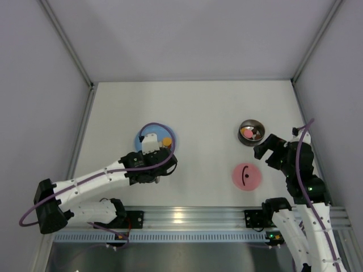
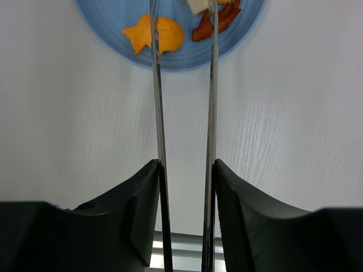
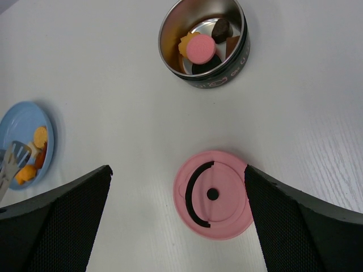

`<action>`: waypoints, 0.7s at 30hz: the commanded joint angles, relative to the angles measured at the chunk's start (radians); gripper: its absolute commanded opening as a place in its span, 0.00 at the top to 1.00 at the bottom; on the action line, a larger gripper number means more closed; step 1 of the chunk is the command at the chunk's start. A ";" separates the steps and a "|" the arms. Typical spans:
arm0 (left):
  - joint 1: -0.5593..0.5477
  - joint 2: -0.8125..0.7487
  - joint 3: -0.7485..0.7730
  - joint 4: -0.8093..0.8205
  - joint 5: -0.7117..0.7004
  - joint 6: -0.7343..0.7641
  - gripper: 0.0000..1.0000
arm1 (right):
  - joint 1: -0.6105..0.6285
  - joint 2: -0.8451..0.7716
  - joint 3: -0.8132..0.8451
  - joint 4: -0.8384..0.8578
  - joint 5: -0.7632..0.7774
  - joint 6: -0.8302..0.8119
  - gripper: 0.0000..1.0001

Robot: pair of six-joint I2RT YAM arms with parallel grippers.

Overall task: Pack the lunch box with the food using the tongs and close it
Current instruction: Pick up the fake food from the plate.

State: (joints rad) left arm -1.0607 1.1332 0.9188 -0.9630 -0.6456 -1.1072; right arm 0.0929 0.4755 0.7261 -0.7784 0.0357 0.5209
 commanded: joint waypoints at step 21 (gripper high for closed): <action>0.077 0.014 -0.035 0.121 0.066 0.076 0.62 | -0.015 -0.011 -0.017 0.064 -0.003 0.001 0.00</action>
State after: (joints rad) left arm -0.9901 1.1526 0.8871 -0.8711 -0.5762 -1.0401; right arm 0.0929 0.4721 0.7113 -0.7776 0.0357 0.5209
